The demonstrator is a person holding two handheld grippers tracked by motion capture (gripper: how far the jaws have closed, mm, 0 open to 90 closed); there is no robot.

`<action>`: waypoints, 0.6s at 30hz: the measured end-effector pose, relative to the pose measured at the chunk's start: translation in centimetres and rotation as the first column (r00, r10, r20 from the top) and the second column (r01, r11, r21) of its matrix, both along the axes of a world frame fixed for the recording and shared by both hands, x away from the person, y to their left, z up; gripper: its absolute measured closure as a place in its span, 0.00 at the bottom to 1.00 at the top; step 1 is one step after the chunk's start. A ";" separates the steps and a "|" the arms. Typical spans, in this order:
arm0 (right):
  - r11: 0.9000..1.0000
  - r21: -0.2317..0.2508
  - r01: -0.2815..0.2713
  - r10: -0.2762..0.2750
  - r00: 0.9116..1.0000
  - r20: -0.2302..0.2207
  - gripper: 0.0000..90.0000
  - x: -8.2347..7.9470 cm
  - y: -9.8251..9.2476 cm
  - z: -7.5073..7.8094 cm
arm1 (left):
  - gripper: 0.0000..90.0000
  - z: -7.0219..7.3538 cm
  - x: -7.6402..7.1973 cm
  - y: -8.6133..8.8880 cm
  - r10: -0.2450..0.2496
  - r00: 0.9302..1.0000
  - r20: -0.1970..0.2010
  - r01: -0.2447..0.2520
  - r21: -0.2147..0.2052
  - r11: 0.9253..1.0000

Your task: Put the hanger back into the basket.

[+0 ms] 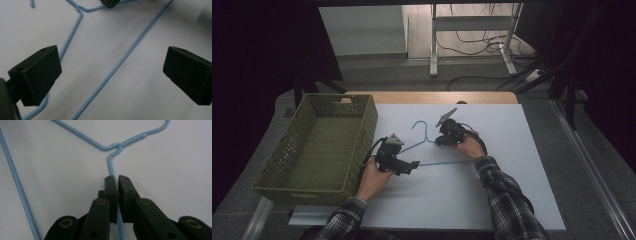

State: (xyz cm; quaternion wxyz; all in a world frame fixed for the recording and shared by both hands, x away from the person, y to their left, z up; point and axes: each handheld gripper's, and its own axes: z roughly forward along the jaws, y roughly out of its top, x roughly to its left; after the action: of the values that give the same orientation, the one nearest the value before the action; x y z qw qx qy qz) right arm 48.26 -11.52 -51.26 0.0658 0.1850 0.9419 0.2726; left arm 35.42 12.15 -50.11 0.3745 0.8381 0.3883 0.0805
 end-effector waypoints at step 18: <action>0.997 0.022 -0.073 0.071 0.994 0.080 0.96 -1.9 -0.3 2.5 | 0.54 -0.5 4.9 -1.4 0.022 0.999 0.026 -0.025 0.141 0.990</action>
State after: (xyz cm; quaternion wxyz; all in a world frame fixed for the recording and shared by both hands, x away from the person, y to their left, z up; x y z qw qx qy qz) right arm 46.40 -11.82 -48.79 0.0911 0.1405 0.9412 0.2935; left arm 40.36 10.70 -50.60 0.3180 0.8569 0.3870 0.1222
